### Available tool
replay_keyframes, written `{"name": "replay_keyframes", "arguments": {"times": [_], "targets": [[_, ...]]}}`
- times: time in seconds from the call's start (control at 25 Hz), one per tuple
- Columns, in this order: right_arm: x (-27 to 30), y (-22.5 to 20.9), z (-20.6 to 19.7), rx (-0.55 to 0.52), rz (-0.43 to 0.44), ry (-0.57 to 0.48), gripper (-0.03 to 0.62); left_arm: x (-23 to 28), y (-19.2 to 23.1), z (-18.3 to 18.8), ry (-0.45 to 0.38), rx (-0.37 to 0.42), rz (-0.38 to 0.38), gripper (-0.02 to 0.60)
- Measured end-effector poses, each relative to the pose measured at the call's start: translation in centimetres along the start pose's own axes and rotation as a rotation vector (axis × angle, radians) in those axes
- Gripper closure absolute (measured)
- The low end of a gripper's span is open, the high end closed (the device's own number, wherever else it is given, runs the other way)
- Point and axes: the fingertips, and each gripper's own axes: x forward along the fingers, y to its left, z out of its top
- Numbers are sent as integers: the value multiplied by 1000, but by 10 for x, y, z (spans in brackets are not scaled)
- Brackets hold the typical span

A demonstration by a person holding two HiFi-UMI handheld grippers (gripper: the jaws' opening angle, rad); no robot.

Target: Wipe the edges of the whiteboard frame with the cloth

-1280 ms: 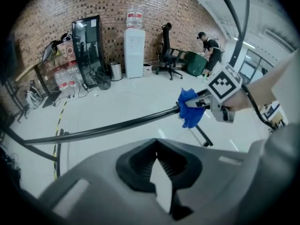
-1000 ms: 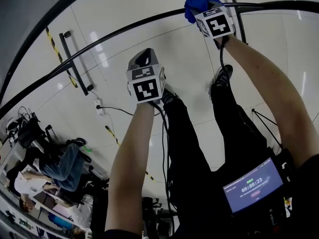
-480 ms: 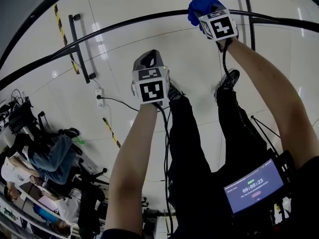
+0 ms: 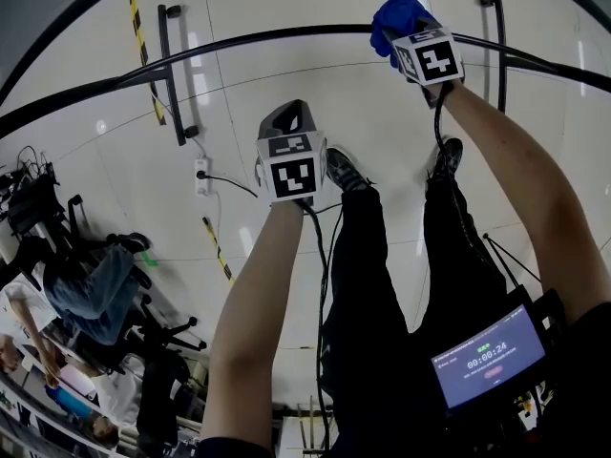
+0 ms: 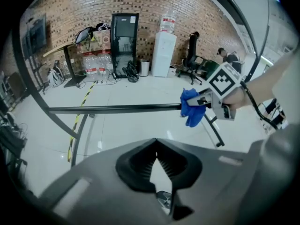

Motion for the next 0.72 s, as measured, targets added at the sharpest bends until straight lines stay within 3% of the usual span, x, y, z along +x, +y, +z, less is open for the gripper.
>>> {"name": "replay_keyframes", "arguments": {"times": [0.2, 0.44, 0.72], "targets": [[6, 36, 18, -45, 19, -4, 413, -10, 34, 2, -10, 1, 30, 577], [16, 90, 43, -219, 61, -1, 411, -25, 43, -2, -9, -91, 55, 577], [34, 116, 57, -231, 148, 25, 410, -36, 63, -7, -41, -139, 153, 577]]}}
